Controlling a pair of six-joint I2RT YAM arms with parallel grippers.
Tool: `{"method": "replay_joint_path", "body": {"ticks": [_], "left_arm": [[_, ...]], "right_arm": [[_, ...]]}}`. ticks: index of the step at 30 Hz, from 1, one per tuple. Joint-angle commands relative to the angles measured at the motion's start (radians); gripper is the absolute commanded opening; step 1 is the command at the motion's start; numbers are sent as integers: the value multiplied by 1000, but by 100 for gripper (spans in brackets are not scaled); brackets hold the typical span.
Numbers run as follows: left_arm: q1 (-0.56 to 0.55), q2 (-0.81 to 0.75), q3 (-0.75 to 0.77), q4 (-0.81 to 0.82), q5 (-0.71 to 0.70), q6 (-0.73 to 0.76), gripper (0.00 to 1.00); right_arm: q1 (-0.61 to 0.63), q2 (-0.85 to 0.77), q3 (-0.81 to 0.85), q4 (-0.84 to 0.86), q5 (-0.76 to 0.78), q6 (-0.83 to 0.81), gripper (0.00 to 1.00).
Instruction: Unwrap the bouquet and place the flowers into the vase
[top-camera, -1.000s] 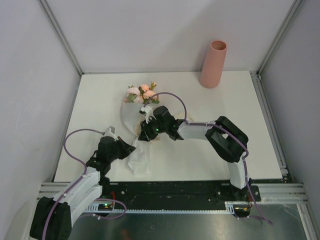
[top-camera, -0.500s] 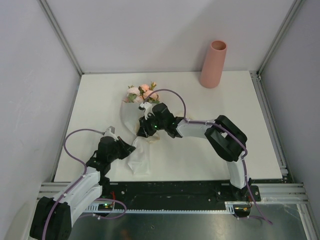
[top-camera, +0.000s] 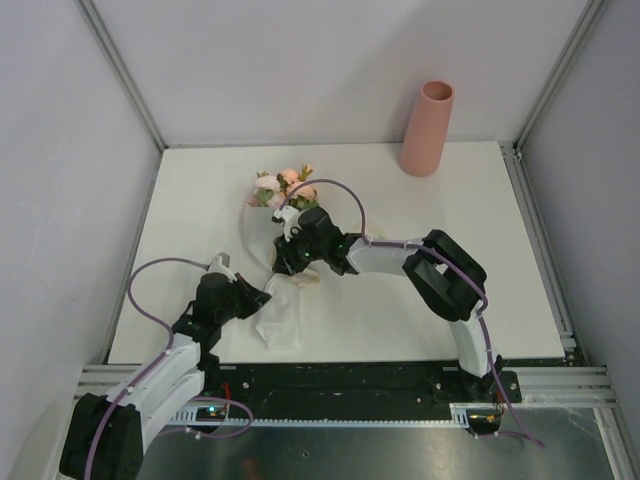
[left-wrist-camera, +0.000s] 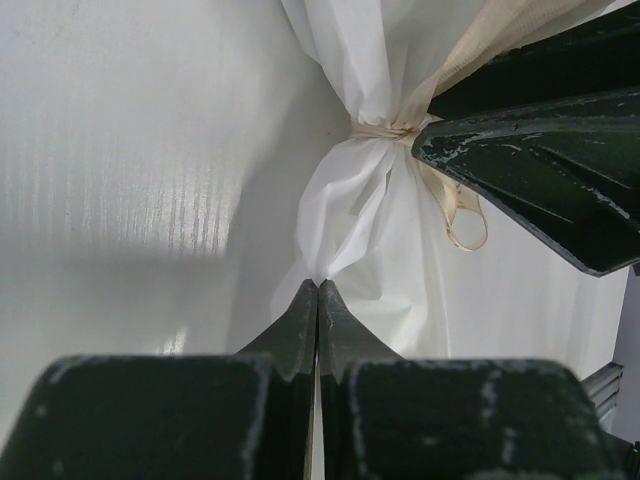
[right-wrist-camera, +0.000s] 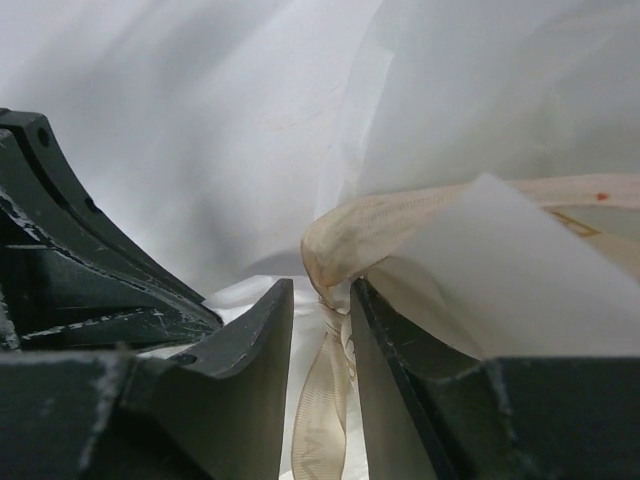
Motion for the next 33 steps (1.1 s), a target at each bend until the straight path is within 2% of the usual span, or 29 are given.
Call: {"method": "replay_joint_path", "body": {"ticks": [1, 5, 11, 21, 33], "left_arm": [[-7, 2, -7, 23, -4, 10, 0], [-8, 3, -4, 24, -4, 8, 0], [-7, 0, -3, 23, -3, 7, 0], [-6, 6, -2, 24, -2, 9, 0], [-7, 6, 2, 23, 5, 13, 0]], "right_arm": [[22, 10, 23, -139, 97, -97, 34], [32, -1, 26, -167, 99, -128, 29], [45, -11, 49, -192, 64, -151, 28], [29, -107, 53, -167, -39, -66, 36], [20, -85, 64, -181, -43, -50, 35]]}}
